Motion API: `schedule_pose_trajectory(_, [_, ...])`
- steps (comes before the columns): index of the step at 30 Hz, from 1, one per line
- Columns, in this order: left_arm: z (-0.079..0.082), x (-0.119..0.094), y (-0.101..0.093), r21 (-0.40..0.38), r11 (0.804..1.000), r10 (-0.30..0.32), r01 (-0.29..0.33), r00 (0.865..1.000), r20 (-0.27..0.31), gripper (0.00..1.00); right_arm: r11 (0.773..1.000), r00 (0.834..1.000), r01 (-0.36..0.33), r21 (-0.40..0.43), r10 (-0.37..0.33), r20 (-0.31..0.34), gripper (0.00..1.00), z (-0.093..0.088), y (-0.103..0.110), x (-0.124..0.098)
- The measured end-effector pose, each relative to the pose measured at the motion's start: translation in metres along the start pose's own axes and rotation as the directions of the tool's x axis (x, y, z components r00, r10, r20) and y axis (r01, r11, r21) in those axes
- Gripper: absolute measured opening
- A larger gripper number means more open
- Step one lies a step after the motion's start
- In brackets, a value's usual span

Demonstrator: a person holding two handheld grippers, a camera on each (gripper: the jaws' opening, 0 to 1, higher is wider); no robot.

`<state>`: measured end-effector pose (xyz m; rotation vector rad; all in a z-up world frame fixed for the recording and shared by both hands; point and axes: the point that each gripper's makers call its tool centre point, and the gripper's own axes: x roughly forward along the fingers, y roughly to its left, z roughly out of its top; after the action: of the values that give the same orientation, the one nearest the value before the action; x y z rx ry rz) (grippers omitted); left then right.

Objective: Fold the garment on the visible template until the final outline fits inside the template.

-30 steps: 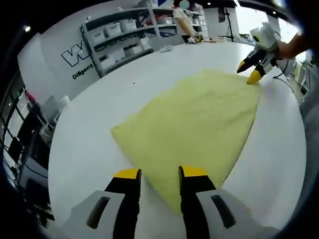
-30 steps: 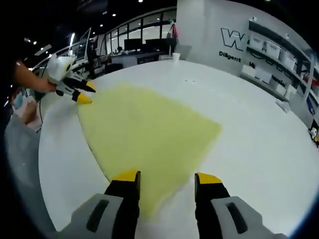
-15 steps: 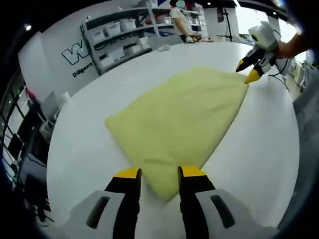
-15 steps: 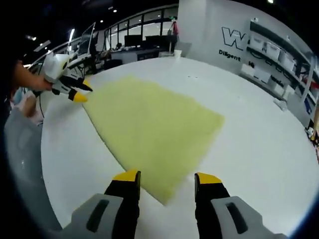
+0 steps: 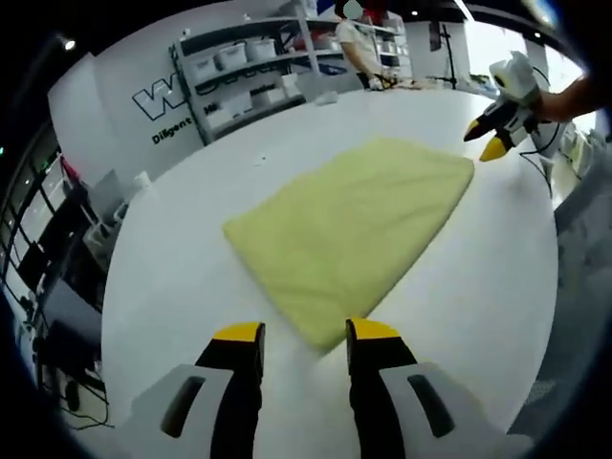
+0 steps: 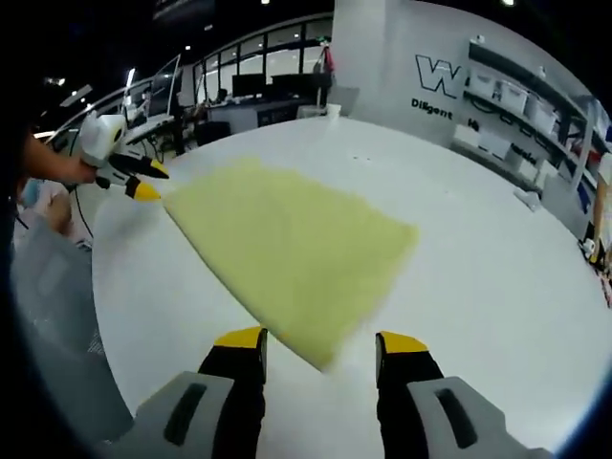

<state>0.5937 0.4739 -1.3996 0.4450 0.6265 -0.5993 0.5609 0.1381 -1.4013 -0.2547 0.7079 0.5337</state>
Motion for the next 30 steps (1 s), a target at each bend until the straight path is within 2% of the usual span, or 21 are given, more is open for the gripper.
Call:
schedule_pose_trajectory(5, [0.005, -0.006, -0.005, -0.028, 1.0, -0.009, 0.01, 1.0, 0.023, 0.43, 1.0, 1.0, -0.014, -0.003, 0.014, 0.011, 0.53, 0.002, 0.011, -0.004])
schedule_pose_trajectory(10, [0.008, -0.012, -0.014, -0.041, 0.999, -0.034, 0.035, 0.999, 0.036, 0.54, 0.999, 1.0, -0.007, 0.036, 0.006, 0.027, 0.61, 0.0, 0.015, -0.01])
schedule_pose_trajectory(13, [0.012, -0.018, -0.018, -0.037, 0.999, -0.037, 0.039, 0.998, 0.056, 0.56, 0.999, 0.999, -0.009, 0.053, 0.007, 0.037, 0.67, -0.002, 0.019, -0.015])
schedule_pose_trajectory(16, [0.014, -0.022, -0.024, -0.07, 0.997, -0.038, 0.044, 0.996, 0.077, 0.61, 0.998, 0.998, -0.011, 0.067, 0.007, 0.057, 0.71, -0.001, 0.021, -0.019])
schedule_pose_trajectory(22, [0.007, -0.031, -0.04, -0.12, 0.991, -0.044, 0.056, 0.994, 0.096, 0.74, 0.997, 0.996, -0.014, 0.07, 0.008, 0.094, 0.82, 0.002, 0.031, -0.024])
schedule_pose_trajectory(24, [0.003, -0.034, -0.044, -0.123, 0.99, -0.05, 0.062, 0.994, 0.101, 0.76, 0.998, 0.995, -0.01, 0.065, 0.004, 0.096, 0.89, 0.001, 0.035, -0.023])
schedule_pose_trajectory(26, [0.0, -0.037, -0.047, -0.123, 0.99, -0.053, 0.065, 0.993, 0.105, 0.77, 0.999, 0.992, 0.007, 0.036, -0.011, 0.125, 0.93, 0.005, 0.036, -0.024])
schedule_pose_trajectory(30, [0.001, -0.047, -0.056, -0.17, 0.983, -0.052, 0.075, 0.99, 0.133, 0.8, 0.994, 0.988, -0.025, 0.105, 0.009, 0.151, 0.98, 0.008, 0.049, -0.026])
